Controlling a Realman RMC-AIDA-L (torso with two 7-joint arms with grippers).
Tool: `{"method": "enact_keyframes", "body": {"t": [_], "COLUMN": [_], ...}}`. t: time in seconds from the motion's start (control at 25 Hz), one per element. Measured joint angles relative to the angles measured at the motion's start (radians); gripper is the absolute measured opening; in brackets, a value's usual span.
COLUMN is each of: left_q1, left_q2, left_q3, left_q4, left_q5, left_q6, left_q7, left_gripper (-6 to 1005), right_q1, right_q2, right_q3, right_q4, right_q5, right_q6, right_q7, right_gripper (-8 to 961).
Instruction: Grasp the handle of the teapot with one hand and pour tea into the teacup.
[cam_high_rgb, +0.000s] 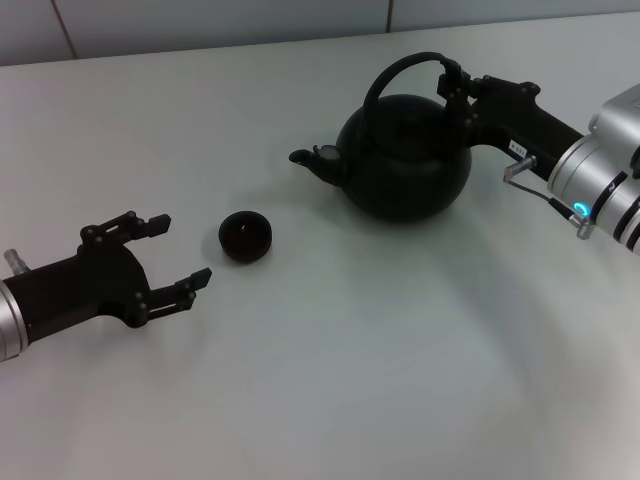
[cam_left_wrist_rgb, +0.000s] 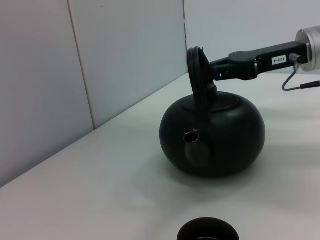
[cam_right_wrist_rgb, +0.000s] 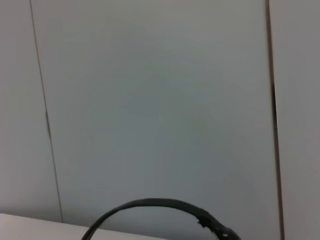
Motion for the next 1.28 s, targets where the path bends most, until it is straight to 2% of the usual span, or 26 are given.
{"method": "enact_keyframes", "body": {"t": [0.16, 0.4, 0.56, 0.88, 0.96, 1.16, 1.2, 1.28], "left_q1": [0.000, 0.000, 0.000, 0.010, 0.015, 0.022, 0.022, 0.023], "left_q2": [0.000, 0.000, 0.000, 0.000, 0.000, 0.000, 0.000, 0.001], "left_q3": [0.000, 0.002, 0.003, 0.000, 0.000, 0.000, 0.000, 0.000], "left_q4": [0.000, 0.001, 0.003, 0.010, 0.011, 0.011, 0.011, 0.011], "left_q5": [0.000, 0.000, 0.000, 0.000, 0.000, 0.000, 0.000, 0.000], "left_q6": [0.000, 0.000, 0.000, 0.000, 0.002, 0.003, 0.004, 0.006], "left_q7": [0.000, 0.000, -0.002, -0.004, -0.005, -0.001, -0.001, -0.001], "left_gripper": [805, 806, 806, 805, 806, 806, 806, 806], "right_q1": [-0.004, -0.014, -0.027, -0.067, -0.120, -0.211, -0.232, -0.268], "right_q2": [0.000, 0.000, 0.001, 0.000, -0.001, -0.001, -0.002, -0.008], "right_q3": [-0.003, -0.004, 0.003, 0.008, 0.033, 0.075, 0.068, -0.015], "right_q4": [0.006, 0.016, 0.016, 0.014, 0.014, 0.015, 0.009, -0.064], "right_q5": [-0.003, -0.004, -0.002, 0.002, 0.011, 0.015, 0.004, -0.093], "right_q6": [-0.007, -0.028, -0.061, -0.129, -0.213, -0.370, -0.409, -0.485], "right_q7": [0.000, -0.023, -0.025, -0.024, -0.020, -0.019, -0.017, 0.006], "right_gripper": [112, 158, 405, 583, 627, 818, 818, 819]}}
